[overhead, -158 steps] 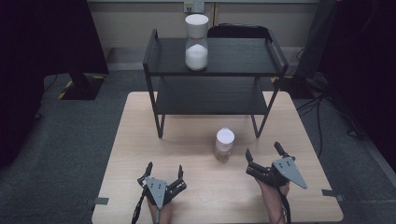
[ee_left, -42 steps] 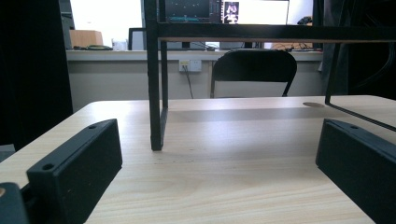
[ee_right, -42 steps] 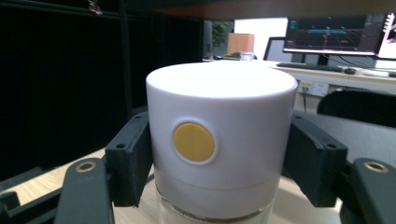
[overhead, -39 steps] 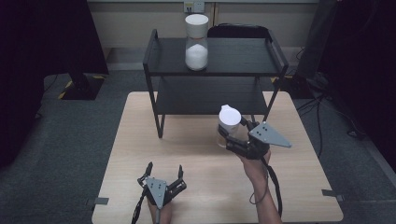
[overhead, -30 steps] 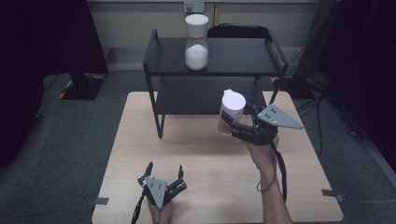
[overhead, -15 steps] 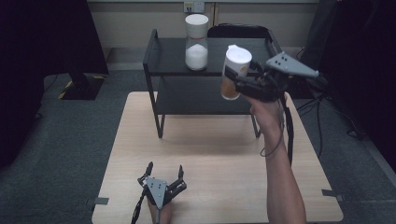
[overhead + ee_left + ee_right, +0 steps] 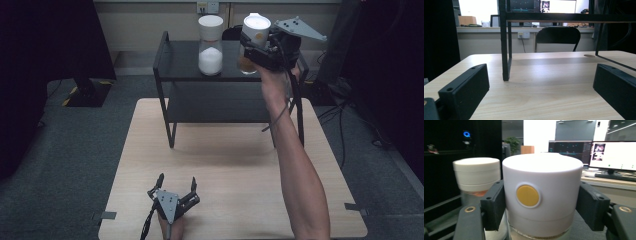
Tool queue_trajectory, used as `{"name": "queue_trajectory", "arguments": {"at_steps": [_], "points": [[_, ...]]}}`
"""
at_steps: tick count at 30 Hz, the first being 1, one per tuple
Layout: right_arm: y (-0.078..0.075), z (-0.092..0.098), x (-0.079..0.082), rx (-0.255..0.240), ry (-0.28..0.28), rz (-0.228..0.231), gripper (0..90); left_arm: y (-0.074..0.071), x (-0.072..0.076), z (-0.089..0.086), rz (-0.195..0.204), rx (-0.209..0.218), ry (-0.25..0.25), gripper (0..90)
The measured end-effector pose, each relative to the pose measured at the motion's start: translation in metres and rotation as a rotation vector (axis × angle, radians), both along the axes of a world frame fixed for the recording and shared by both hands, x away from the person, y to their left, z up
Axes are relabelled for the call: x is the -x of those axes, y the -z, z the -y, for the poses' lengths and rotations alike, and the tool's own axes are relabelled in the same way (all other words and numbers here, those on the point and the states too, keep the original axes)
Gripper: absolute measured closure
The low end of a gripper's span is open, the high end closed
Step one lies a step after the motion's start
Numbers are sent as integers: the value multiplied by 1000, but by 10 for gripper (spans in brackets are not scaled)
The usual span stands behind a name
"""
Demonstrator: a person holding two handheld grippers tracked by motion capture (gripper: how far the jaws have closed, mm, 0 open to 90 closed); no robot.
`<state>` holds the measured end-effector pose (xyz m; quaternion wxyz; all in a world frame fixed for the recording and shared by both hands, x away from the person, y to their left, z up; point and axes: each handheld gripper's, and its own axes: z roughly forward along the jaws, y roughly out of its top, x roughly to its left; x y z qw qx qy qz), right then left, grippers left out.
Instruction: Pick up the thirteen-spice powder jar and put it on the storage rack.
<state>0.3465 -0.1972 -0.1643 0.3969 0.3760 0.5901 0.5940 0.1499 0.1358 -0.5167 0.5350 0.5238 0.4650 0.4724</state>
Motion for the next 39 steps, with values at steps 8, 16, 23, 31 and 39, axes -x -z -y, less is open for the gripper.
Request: {"name": "queue_trajectory", "arguments": {"at_steps": [8, 16, 23, 31, 39], "points": [[6, -15, -15, 11, 47, -7, 299, 0, 0, 0, 0, 1, 0, 0], [8, -18, -23, 26, 47, -16, 299, 0, 0, 0, 0, 1, 1, 0], [6, -14, -28, 14, 29, -35, 298, 0, 0, 0, 0, 1, 1, 0], [9, -16, -27, 2, 40, -29, 292, 0, 0, 0, 0, 1, 1, 0], [9, -11, -23, -42, 34, -29, 30, 0, 0, 0, 0, 1, 1, 0]]}}
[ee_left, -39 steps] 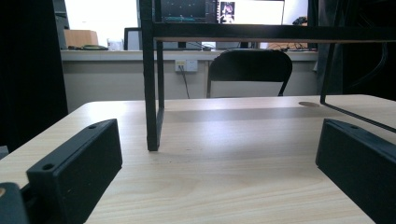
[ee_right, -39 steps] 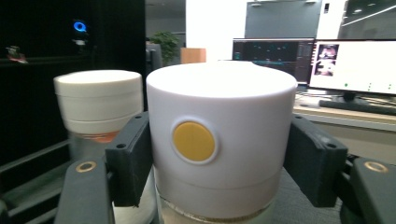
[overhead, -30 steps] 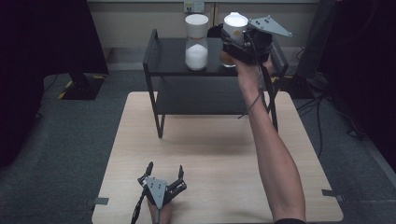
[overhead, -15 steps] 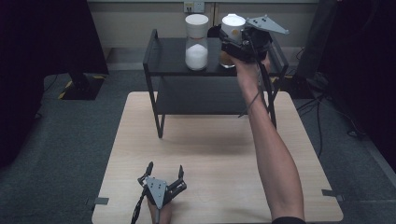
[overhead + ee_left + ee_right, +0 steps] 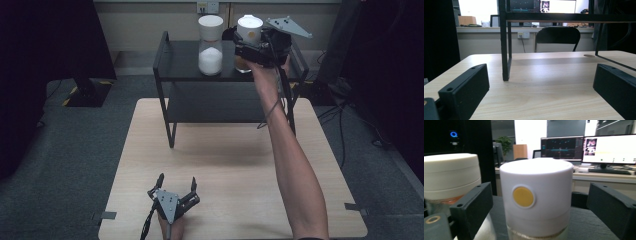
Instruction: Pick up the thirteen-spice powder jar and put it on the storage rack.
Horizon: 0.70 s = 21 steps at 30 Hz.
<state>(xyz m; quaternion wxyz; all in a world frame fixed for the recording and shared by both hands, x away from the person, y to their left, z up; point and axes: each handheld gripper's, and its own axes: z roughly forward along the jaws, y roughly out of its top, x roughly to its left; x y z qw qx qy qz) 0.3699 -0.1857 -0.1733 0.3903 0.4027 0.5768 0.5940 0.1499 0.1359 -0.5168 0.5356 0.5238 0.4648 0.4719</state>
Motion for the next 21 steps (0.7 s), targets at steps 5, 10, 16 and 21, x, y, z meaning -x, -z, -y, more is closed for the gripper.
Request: {"name": "queue_trajectory", "arguments": {"at_steps": [5, 10, 16, 21], "points": [[9, 1, 8, -6, 7, 27, 0, 0, 0, 0, 0, 1, 0, 0], [15, 4, 17, -18, -1, 32, 0, 0, 0, 0, 0, 0, 0, 0], [29, 6, 32, -44, 12, 41, 0, 0, 0, 0, -1, 0, 0, 0], [36, 8, 42, -24, 0, 31, 0, 0, 0, 0, 0, 0, 0, 0]]}}
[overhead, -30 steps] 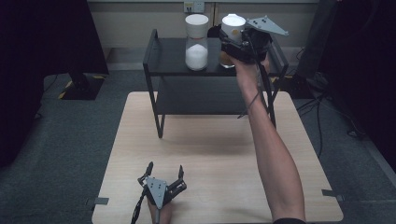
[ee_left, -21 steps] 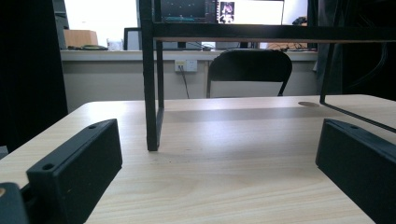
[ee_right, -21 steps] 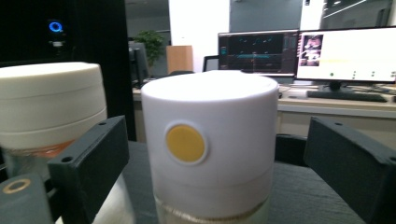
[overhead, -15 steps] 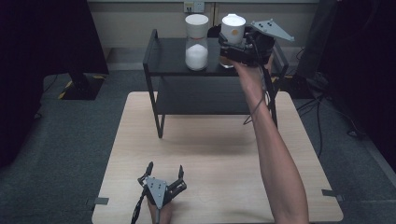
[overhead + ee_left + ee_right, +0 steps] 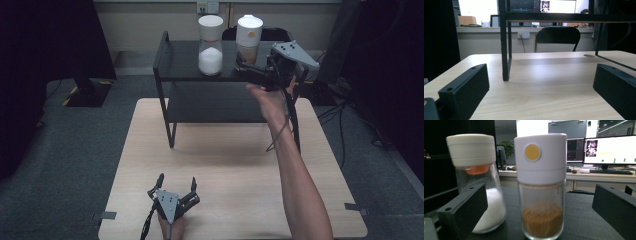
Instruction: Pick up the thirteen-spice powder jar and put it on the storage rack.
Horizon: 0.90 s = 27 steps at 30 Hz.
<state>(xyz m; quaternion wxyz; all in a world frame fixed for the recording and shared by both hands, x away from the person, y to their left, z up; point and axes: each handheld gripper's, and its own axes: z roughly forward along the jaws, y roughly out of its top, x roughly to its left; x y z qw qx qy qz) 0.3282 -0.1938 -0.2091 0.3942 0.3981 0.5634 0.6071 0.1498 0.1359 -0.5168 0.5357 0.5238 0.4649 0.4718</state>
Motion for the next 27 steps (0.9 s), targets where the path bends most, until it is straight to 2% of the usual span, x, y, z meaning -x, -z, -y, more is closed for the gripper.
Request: {"name": "queue_trajectory", "arguments": {"at_steps": [6, 14, 27], "points": [[12, 4, 14, 7, -24, 22, 0, 0, 0, 0, 0, 0, 0, 0], [35, 10, 39, 26, -49, 38, 0, 0, 0, 0, 0, 0, 0, 0], [95, 22, 83, 51, -38, 56, 0, 0, 0, 0, 1, 1, -1, 0]]}}
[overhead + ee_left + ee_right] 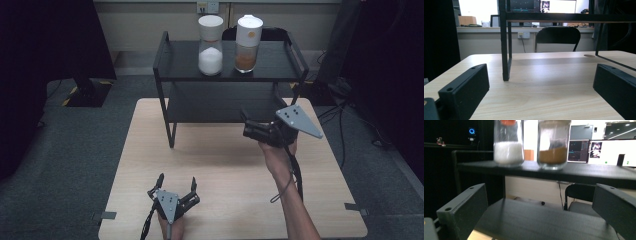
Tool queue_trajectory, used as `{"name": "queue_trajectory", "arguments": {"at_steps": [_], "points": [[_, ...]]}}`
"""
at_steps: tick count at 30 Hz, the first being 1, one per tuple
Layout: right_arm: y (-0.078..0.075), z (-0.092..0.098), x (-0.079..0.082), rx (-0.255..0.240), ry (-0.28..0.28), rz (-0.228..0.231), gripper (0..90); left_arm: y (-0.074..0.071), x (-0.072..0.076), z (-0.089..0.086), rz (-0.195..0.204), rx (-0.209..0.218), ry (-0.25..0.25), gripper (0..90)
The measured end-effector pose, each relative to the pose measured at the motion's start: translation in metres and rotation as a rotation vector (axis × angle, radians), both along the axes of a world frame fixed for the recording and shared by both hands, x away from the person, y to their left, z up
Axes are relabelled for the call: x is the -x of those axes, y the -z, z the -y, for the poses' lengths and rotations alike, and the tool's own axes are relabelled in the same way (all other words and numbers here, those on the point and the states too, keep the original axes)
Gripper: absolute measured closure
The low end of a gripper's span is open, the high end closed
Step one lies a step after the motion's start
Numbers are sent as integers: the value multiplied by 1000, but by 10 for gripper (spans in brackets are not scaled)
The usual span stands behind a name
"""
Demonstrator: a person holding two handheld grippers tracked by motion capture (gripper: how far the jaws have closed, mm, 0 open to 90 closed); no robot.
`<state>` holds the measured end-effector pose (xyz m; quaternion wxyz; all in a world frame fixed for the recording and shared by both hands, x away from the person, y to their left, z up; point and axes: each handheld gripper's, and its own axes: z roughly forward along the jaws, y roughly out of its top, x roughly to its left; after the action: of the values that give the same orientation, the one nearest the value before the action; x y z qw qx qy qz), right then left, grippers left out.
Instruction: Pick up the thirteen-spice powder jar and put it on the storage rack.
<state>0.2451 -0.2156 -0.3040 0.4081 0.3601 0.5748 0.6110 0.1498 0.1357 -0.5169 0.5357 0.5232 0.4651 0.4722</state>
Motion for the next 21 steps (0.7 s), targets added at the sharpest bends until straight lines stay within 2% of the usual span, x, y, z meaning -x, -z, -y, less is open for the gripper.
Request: {"name": "queue_trajectory", "arguments": {"at_steps": [9, 14, 21], "points": [[35, 7, 26, -11, 11, 10, 0, 0, 0, 0, 0, 0, 0, 0], [54, 15, 36, -8, -15, 6, 0, 0, 0, 0, 0, 0, 0, 0], [82, 22, 49, -9, 27, -17, 0, 0, 0, 0, 0, 0, 0, 0]]}}
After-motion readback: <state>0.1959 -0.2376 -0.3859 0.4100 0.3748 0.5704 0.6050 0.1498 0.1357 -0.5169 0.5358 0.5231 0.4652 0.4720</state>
